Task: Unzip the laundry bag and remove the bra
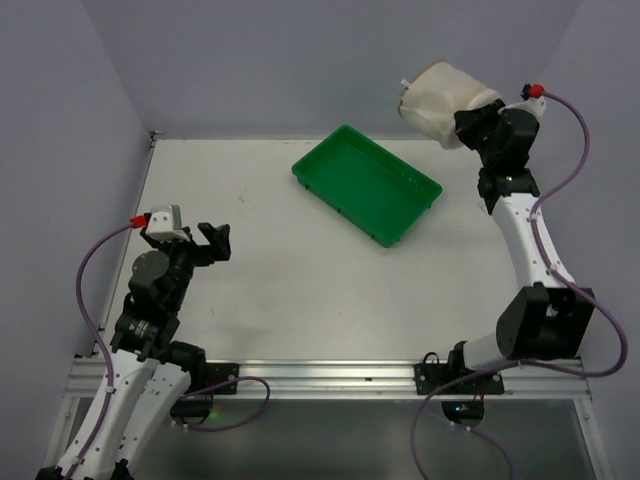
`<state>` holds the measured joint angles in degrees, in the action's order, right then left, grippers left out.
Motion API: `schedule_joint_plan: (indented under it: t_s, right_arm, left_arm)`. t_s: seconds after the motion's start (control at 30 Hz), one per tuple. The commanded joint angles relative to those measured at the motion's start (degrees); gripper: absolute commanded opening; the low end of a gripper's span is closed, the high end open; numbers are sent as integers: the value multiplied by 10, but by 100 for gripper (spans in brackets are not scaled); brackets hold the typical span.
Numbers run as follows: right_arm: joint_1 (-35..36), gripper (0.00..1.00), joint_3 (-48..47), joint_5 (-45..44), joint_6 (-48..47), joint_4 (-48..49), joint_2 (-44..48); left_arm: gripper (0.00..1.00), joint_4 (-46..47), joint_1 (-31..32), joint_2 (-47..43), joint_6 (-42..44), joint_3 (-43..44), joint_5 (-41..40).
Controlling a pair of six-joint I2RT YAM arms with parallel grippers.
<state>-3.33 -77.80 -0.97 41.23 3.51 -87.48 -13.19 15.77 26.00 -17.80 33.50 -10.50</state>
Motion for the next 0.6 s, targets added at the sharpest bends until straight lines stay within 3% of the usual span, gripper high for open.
schedule_joint_plan:
  t_s: [0.0,0.17,0.33,0.43,0.57]
  right_arm:
    - [32,0,42,130,-44,-10,96]
    - [154,0,153,220,-59,-57,205]
    - [276,0,314,240,17,48,279]
    - [345,0,373,197,0,53,278]
    - [381,0,419,195,-2,51,220]
  left_arm:
    - [100,-39,-4,2,-31,42,29]
    - [100,-78,-4,4,-58,68,67]
    - [100,-105,-5,-2,-87,74,91]
    - [100,-122,-4,-4,-108,73,87]
    - [100,-134,-4,-7,-130,61,81]
